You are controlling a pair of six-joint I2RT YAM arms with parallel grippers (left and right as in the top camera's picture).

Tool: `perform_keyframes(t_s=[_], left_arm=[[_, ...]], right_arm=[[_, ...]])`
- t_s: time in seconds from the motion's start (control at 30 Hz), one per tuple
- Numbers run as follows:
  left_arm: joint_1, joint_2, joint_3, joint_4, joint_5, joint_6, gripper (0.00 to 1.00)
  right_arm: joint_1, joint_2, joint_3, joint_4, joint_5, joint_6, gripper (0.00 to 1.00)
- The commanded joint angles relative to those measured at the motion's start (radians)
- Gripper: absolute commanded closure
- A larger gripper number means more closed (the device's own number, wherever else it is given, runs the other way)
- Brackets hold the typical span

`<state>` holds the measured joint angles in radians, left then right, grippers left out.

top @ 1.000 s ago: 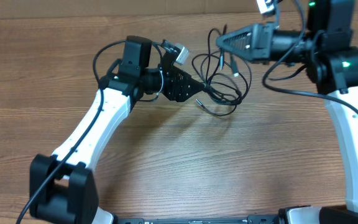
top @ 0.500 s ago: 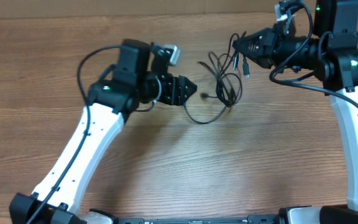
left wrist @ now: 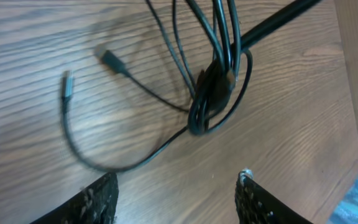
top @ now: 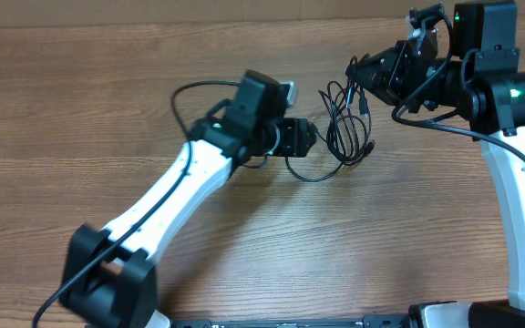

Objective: Untangle cables

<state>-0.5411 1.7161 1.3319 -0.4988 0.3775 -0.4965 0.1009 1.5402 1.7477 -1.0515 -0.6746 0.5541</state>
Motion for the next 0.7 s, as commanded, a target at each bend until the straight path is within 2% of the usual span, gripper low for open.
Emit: perform_keyframes(t_s=[0.0, 0.33, 0.67], left_arm=[[-0.058, 0.081, 0.005, 0.086, -0.006, -0.043, 0.40], [-0.095, 0.232, 0.005, 0.242, -0.003, -0.090, 0.45], [-0.122, 0.328, 0.005, 0.330, -0.006, -0.114, 0.67]], right_arm=[[0.005, -0.024, 0.021, -0.011, 0.010, -0.013, 0.96], [0.005, -0.024, 0.021, -0.068, 0.053, -0.031, 0.96], [0.005, -0.024, 0.021, -0.080, 0.082, -0.031, 0.96]])
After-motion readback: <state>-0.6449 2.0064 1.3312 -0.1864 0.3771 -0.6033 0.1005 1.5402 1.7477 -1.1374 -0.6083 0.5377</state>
